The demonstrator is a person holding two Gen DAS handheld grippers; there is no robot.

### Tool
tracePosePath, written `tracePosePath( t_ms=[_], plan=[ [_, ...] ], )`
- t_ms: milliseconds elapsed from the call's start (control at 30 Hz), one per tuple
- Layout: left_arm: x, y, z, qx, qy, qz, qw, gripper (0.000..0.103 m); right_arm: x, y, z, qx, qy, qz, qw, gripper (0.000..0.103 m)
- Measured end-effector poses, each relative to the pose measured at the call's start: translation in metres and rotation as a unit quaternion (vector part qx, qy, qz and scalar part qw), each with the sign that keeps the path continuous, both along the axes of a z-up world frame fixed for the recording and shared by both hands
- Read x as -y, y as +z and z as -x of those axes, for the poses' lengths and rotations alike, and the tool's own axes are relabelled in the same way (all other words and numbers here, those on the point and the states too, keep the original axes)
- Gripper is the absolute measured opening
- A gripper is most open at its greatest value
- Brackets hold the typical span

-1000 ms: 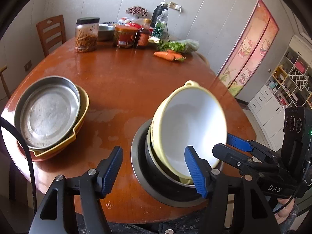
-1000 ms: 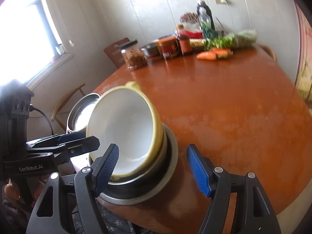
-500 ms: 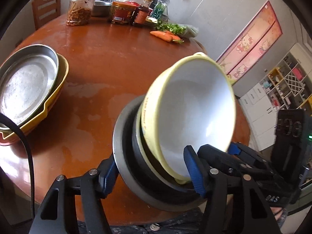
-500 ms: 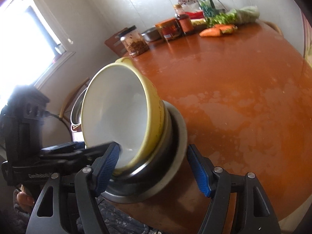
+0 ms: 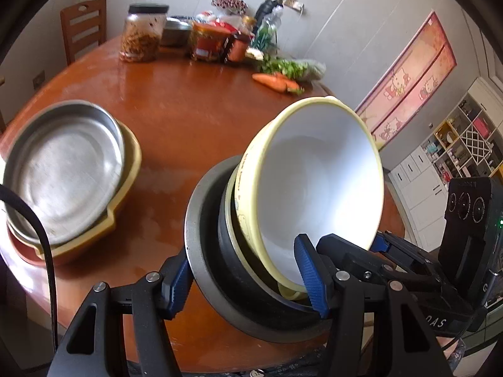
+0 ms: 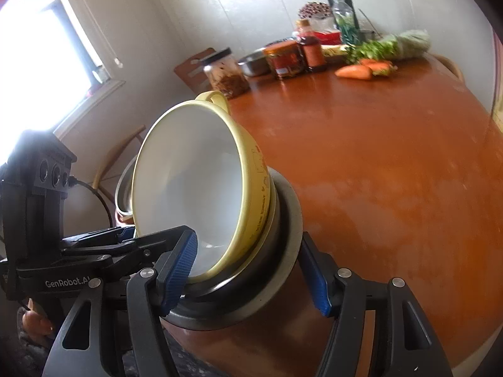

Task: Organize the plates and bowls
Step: 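Grip the rim of the nested bowls with the right tool and lift them, then carry the nested bowls with the right tool over the plate stack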

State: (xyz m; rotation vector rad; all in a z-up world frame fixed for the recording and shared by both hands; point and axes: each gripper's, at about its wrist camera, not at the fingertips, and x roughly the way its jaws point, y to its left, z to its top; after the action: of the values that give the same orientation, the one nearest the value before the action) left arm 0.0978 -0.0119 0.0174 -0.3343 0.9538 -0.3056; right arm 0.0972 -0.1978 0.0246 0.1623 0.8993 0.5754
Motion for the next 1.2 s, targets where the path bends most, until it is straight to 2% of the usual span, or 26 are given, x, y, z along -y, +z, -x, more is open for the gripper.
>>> tracePosePath(
  t_ms=[300, 633, 900, 1200],
  plan=[
    [-0.058, 0.028, 0.001, 0.026, 0.045, -0.005, 0.9986, 0.060, -0.060, 0.030, -0.025, 0.028, 0.046, -0.008, 0.999, 0.066],
    [-0.127, 0.046, 0.009, 0.042, 0.094, -0.026, 0.9944, 0.061, -0.134, 0.044, -0.045, 0.034, 0.098, -0.020, 0.994, 0.066],
    [-0.157, 0.039, 0.003, 0.036, 0.115, -0.030, 0.9923, 0.060, -0.176, 0.039, -0.059, 0.028, 0.121, -0.018, 0.992, 0.066],
    [-0.171, 0.019, -0.003, 0.018, 0.125, -0.028, 0.9916, 0.060, -0.194, 0.016, -0.072, 0.004, 0.130, -0.009, 0.991, 0.065]
  ],
)
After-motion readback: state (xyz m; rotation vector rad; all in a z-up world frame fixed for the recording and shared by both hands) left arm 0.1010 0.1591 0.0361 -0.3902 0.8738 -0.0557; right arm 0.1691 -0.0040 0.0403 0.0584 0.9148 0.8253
